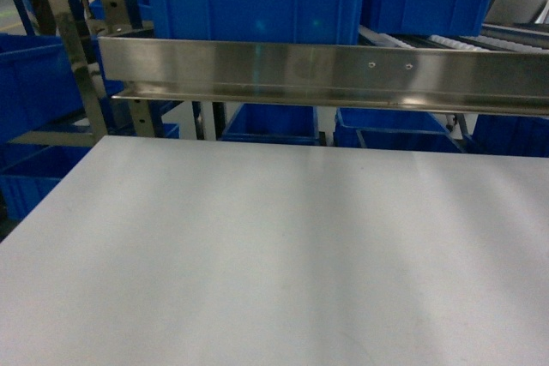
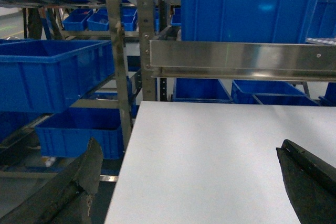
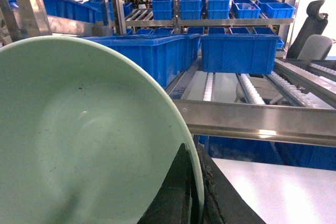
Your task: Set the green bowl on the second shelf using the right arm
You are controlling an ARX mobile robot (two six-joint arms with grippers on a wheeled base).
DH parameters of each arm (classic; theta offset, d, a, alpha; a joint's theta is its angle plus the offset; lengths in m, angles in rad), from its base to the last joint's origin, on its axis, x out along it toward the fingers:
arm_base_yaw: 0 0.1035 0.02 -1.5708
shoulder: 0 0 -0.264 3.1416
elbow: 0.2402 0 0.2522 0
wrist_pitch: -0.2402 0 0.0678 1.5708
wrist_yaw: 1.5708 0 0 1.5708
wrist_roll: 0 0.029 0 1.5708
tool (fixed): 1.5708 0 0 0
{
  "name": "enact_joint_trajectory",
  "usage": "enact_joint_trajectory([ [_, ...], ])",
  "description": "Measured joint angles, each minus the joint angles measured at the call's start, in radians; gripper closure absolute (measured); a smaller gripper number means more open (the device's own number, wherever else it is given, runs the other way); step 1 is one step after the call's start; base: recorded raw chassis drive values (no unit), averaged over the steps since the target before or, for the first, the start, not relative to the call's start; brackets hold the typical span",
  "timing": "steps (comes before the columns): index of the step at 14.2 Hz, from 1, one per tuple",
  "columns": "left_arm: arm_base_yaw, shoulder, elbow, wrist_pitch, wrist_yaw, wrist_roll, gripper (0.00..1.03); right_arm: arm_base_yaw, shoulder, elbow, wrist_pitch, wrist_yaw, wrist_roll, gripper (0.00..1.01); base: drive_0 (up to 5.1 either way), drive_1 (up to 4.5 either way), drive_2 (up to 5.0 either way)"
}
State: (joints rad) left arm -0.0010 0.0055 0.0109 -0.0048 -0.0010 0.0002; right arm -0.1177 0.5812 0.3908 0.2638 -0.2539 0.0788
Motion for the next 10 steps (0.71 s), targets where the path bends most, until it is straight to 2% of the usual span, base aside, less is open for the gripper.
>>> enact_joint_trajectory([
  [10,0.000,0.000,0.000,0.001,0.000,0.000,0.05,0.000,0.002,0.000,0.001,0.000,0.000,0.99,-5.0,2.42,2.4],
])
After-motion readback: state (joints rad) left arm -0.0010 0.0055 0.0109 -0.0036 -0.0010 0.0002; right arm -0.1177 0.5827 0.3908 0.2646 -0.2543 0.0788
